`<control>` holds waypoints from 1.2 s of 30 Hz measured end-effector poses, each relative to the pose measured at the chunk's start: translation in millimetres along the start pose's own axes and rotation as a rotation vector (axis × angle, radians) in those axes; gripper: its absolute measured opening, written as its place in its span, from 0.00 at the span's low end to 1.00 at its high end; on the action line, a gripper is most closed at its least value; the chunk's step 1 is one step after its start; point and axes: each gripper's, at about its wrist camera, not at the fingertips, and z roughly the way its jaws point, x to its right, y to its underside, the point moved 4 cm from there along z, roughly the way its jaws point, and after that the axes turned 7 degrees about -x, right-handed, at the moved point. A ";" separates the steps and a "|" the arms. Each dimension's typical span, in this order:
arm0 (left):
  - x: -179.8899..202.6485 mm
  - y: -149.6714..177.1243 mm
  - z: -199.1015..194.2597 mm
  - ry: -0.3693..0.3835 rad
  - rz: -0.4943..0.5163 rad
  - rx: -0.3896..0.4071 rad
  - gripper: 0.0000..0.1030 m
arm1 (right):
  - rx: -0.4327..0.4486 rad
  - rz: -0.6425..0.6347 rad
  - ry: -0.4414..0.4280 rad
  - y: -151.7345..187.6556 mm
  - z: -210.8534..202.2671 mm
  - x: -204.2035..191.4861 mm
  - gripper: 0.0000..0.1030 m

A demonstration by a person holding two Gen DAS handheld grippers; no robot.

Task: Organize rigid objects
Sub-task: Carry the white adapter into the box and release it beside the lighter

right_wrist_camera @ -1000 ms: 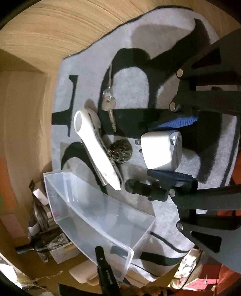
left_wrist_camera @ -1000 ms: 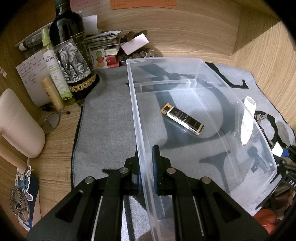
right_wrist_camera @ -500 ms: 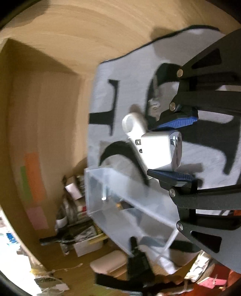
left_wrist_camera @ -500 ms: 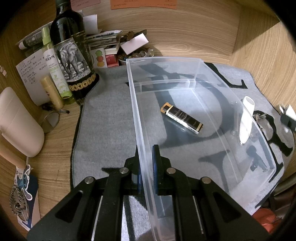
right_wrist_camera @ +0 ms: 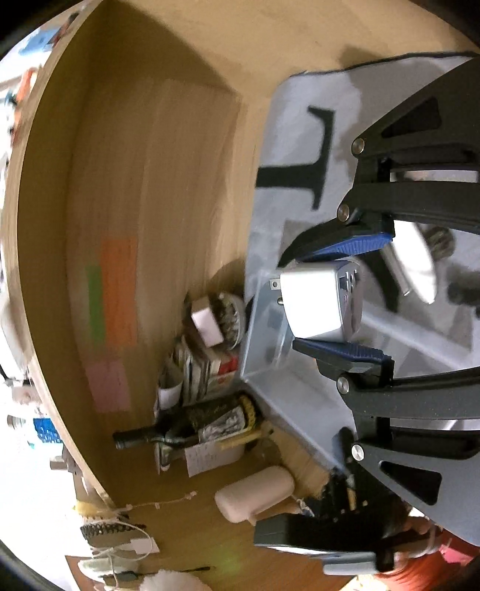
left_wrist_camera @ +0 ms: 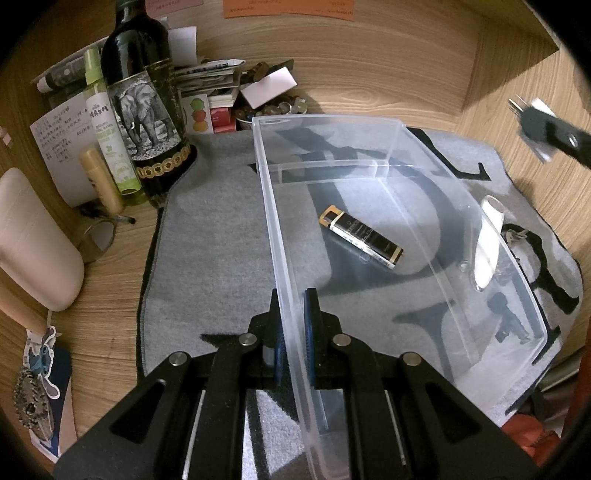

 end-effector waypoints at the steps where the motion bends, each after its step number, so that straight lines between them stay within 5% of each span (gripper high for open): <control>1: -0.3 -0.2 0.1 0.003 -0.002 -0.001 0.09 | -0.001 -0.010 -0.008 -4.8 4.5 -4.0 0.36; 13: 0.1 -0.8 0.4 0.009 0.006 0.002 0.09 | -0.082 -0.081 -0.079 -31.1 54.2 -27.2 0.36; 28: -1.1 -1.4 0.3 0.028 0.015 0.003 0.10 | -0.352 -0.157 -0.024 -7.3 131.5 -25.3 0.36; 36: -1.8 -1.5 0.4 0.031 0.013 0.003 0.10 | -0.370 -0.195 -0.032 -5.8 134.0 -34.1 0.36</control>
